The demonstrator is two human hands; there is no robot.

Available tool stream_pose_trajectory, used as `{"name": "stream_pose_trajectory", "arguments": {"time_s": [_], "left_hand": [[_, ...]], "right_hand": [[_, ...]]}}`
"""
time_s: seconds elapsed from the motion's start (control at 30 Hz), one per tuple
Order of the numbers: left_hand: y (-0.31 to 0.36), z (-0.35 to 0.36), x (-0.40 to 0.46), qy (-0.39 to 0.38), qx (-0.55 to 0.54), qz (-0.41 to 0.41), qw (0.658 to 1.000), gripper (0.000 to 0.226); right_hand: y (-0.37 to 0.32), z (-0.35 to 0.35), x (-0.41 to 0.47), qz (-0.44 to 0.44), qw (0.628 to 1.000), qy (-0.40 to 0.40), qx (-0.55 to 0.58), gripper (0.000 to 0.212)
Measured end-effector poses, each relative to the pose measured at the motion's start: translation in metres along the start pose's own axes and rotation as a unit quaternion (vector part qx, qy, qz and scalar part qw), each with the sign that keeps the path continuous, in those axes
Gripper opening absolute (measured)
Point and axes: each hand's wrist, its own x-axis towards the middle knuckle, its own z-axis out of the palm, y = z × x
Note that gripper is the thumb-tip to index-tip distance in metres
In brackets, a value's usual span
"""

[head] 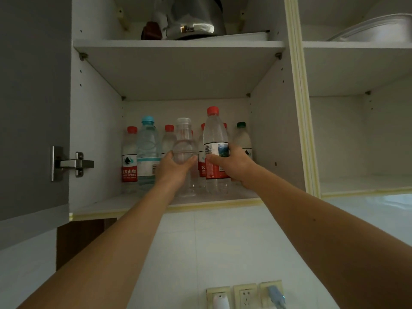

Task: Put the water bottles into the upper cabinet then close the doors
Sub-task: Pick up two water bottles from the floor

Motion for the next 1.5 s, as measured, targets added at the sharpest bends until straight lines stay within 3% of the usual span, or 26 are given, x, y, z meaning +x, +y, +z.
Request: {"name": "stream_pose_trajectory", "arguments": {"time_s": [0.1,0.23,0.33,0.57,0.77,1.03,1.23,1.5], "left_hand": [[0.003,0.003,0.001,0.01,0.087,0.006,0.996,0.065],[0.012,-0.008,-0.008,0.001,0.216,0.048,0.975,0.051],[0.025,-0.024,-0.027,0.012,0.255,0.078,0.964,0.054],[0.072,-0.041,-0.11,0.039,0.178,0.178,0.967,0.026],[0.079,-0.021,-0.221,0.024,0.096,0.208,0.973,0.037],[0.028,-0.016,-0.358,-0.05,0.071,0.135,0.987,0.055],[-0.035,0.001,-0.455,-0.123,0.05,0.054,0.99,0.059],[-0.109,0.028,-0.621,-0.241,0.045,-0.048,0.968,0.055]], "right_hand": [[-0.004,-0.001,-0.002,-0.002,1.0,-0.002,-0.02,0.048],[-0.016,-0.005,-0.018,-0.034,0.982,-0.023,-0.182,0.041],[-0.023,-0.022,-0.047,-0.04,0.972,-0.024,-0.229,0.045],[-0.037,-0.089,-0.142,-0.159,0.93,0.07,-0.325,0.027],[-0.007,-0.111,-0.237,-0.203,0.928,0.085,-0.3,0.032],[0.056,-0.13,-0.407,-0.123,0.94,0.02,-0.317,0.046],[0.102,-0.142,-0.52,0.01,0.953,0.027,-0.301,0.058],[0.17,-0.15,-0.673,0.168,0.917,-0.066,-0.357,0.061]]}}
